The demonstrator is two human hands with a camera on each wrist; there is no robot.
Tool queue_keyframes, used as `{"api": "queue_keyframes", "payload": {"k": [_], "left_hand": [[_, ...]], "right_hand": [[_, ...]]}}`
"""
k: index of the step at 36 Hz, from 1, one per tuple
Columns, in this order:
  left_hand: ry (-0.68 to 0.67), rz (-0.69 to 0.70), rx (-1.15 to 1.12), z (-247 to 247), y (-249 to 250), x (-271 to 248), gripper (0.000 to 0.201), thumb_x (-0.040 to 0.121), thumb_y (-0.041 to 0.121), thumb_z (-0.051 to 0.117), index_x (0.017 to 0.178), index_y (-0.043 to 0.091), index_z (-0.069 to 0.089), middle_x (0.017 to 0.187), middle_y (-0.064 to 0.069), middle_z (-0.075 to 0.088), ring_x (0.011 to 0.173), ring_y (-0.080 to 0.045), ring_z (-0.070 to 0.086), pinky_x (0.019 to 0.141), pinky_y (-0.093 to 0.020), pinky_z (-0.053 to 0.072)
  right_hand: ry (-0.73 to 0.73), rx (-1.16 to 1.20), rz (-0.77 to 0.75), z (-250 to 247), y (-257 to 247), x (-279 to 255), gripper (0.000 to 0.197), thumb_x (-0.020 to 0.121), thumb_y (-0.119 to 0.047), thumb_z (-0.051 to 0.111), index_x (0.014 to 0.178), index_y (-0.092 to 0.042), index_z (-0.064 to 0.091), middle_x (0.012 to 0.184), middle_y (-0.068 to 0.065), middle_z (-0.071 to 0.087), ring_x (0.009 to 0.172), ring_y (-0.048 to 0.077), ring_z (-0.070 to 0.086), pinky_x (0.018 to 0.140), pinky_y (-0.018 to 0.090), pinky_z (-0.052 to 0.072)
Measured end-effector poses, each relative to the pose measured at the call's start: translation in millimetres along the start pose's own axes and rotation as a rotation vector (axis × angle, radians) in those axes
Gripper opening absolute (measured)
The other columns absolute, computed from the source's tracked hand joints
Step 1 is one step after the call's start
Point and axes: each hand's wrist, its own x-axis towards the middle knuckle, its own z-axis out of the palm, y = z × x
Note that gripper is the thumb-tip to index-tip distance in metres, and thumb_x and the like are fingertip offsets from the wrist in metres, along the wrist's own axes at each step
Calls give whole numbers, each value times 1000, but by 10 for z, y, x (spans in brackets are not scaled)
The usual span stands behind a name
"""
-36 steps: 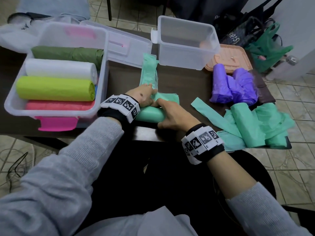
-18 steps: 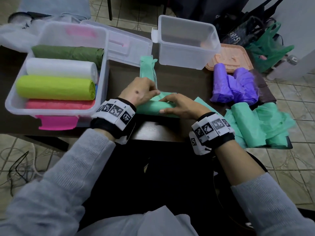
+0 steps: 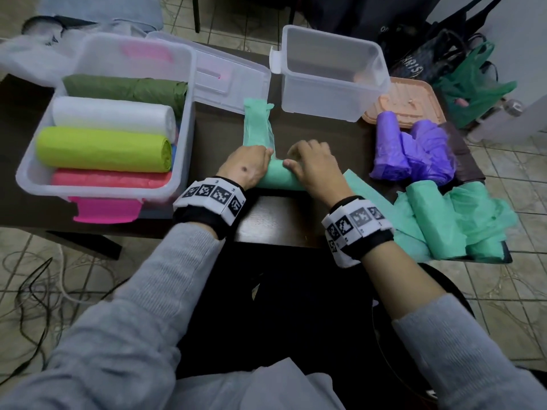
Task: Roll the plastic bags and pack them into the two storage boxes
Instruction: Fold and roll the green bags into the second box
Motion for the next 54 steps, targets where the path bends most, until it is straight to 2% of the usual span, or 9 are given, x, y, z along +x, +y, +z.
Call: {"api": "queue_keyframes", "payload": {"k": [12, 16, 21, 27, 31, 37, 43, 47, 54], "left_hand": [[276, 99, 63, -2, -10, 39, 30, 96, 30, 48, 116, 8, 54, 117, -15, 54, 112, -32, 44, 90, -39, 36], [174, 105, -112, -65, -78, -57, 25, 91, 31, 58, 105, 12, 65, 111, -10, 64, 107, -25, 55, 91, -35, 42], [19, 45, -218, -107, -190, -147, 33, 86, 36, 65, 115, 22, 66, 122, -5, 63, 114, -19, 57, 93, -22, 37], [0, 49, -278, -45, -200, -201, 21, 89, 41, 58, 100, 24, 64, 109, 0, 64, 96, -14, 55, 86, -27, 39], [-8, 47, -247, -45, -173, -167, 27, 94, 41, 51, 105, 19, 62, 105, -1, 61, 91, -14, 51, 80, -26, 35], [10, 0, -161, -50, -62, -42, 42, 99, 41, 40, 91, 7, 63, 93, -15, 56, 100, -32, 53, 76, -31, 35], [102, -64, -143, -42, -29, -1, 50, 97, 47, 39, 84, 5, 64, 95, -21, 54, 108, -40, 49, 87, -39, 39], [109, -109, -248, -76, -67, -18, 40, 95, 42, 49, 121, 12, 54, 125, -16, 56, 117, -31, 51, 86, -32, 38], [117, -67, -317, -64, -184, -31, 48, 86, 37, 63, 129, 18, 54, 129, -12, 53, 121, -25, 50, 103, -35, 39]], "right_hand": [[-133, -80, -83, 22, -98, -150, 65, 84, -34, 65, 140, -15, 39, 132, 8, 45, 122, 27, 39, 103, 38, 35], [-325, -36, -37, -130, -130, -60, 60, 88, -38, 60, 140, -14, 40, 129, 13, 47, 123, 29, 40, 104, 39, 34], [-542, 153, 21, -228, -90, -27, 40, 90, -38, 57, 124, -16, 56, 115, 7, 59, 98, 19, 55, 82, 29, 41], [-616, 142, 141, -280, -84, -61, 41, 93, -42, 52, 129, -24, 54, 139, 9, 33, 131, 26, 32, 112, 41, 24], [-489, 190, 86, -258, -87, -145, 52, 92, -39, 54, 139, -22, 37, 137, 11, 45, 127, 26, 41, 106, 38, 34], [-6, -36, -104, -117, -212, -267, 28, 91, -20, 55, 118, -14, 53, 118, 9, 49, 109, 28, 45, 89, 43, 42], [-18, -105, -123, -35, -261, -277, 46, 85, -24, 64, 125, -10, 46, 126, 8, 48, 111, 27, 46, 91, 37, 39], [-72, -79, -102, 4, -165, -198, 65, 83, -27, 68, 138, -10, 38, 138, 8, 45, 127, 26, 41, 107, 33, 27], [-106, -31, -23, 76, -134, -147, 76, 80, -44, 69, 142, -14, 37, 135, 10, 37, 123, 26, 38, 107, 37, 27]]}}
